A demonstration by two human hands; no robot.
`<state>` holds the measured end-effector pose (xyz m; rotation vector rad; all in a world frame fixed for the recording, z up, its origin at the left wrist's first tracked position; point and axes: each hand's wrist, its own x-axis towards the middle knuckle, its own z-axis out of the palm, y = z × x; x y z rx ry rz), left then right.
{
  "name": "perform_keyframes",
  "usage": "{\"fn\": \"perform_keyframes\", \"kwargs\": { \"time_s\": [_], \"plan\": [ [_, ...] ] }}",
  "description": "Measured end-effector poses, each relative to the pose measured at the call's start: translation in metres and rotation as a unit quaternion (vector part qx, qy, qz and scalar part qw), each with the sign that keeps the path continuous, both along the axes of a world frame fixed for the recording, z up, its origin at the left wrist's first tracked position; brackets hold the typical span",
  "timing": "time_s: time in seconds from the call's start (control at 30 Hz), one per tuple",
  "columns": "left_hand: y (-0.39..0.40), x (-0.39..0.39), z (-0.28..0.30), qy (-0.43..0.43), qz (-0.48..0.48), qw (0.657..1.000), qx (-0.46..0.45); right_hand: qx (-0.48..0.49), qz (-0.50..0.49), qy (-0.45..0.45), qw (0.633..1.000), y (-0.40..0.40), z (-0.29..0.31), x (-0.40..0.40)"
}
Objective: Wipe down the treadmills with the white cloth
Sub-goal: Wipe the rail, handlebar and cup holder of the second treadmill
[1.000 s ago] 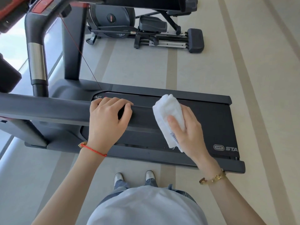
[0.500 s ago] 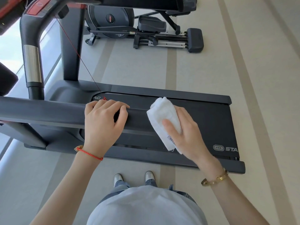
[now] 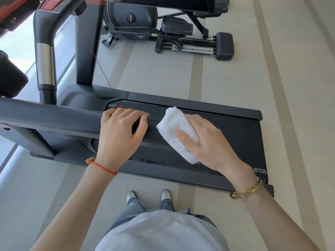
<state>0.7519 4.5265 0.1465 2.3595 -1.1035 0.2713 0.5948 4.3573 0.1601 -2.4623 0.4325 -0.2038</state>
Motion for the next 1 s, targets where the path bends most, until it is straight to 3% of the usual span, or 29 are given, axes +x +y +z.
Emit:
{"fn": "perform_keyframes", "kwargs": {
  "time_s": [0.2,0.3,0.67,1.0],
  "plan": [
    [0.017,0.011,0.005,0.009,-0.009,1.000,-0.009,-0.193,0.055,0.036,0.979,0.009,0.010,0.031],
    [0.032,0.021,0.006,0.009,-0.002,1.000,-0.005,-0.242,0.071,0.037,0.967,0.018,0.012,0.044],
    [0.080,0.060,0.007,-0.020,0.009,0.999,-0.036,-0.298,0.060,-0.033,0.952,0.070,0.003,0.104],
    [0.150,0.130,0.013,-0.014,0.026,0.999,-0.031,-0.362,0.073,-0.037,0.929,0.135,-0.003,0.174]
  ]
}}
